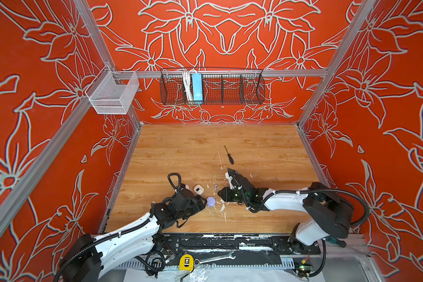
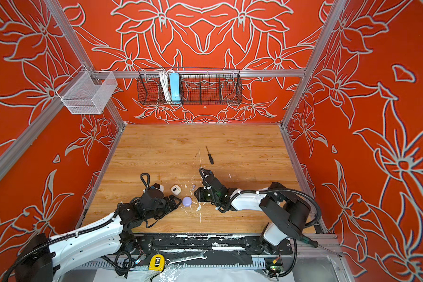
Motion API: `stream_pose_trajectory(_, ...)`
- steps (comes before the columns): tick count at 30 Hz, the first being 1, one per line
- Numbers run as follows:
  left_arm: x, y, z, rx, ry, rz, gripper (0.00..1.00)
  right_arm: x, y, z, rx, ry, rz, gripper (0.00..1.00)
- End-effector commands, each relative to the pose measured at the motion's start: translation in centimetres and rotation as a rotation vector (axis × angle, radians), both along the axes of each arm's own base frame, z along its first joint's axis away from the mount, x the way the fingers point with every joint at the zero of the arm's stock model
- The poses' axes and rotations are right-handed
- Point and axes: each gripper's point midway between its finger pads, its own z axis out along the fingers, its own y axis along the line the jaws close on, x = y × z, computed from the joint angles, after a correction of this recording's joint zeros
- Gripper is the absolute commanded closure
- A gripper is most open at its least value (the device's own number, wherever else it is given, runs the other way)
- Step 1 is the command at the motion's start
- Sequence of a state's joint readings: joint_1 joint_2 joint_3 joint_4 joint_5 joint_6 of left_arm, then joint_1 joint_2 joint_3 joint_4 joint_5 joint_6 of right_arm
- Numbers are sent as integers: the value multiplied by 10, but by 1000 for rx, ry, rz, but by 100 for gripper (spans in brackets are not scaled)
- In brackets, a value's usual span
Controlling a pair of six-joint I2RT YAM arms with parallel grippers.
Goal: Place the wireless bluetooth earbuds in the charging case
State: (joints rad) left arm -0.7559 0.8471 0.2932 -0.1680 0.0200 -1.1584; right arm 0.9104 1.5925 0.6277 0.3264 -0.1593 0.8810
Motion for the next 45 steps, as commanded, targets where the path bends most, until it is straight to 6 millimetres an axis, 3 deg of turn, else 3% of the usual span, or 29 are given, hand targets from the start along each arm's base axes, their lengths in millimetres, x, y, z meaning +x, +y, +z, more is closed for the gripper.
stream_pose_trajectory(1, 4, -4, 3, -21, -12, 21, 20, 7, 10, -4, -4, 14, -31, 82)
stream_pose_trajectory(17, 3, -2, -2, -37, -22, 46, 20, -4, 6, -29, -147, 12, -29, 86)
stream_pose_trajectory(37, 1, -1, -15, -31, 15, 63, 19, -19, 18, -29, -177, -21, -4, 87)
stream_pose_trajectory(45, 5, -10, -5, 48, 7, -25, 20, -16, 17, -33, -190, -19, -20, 87)
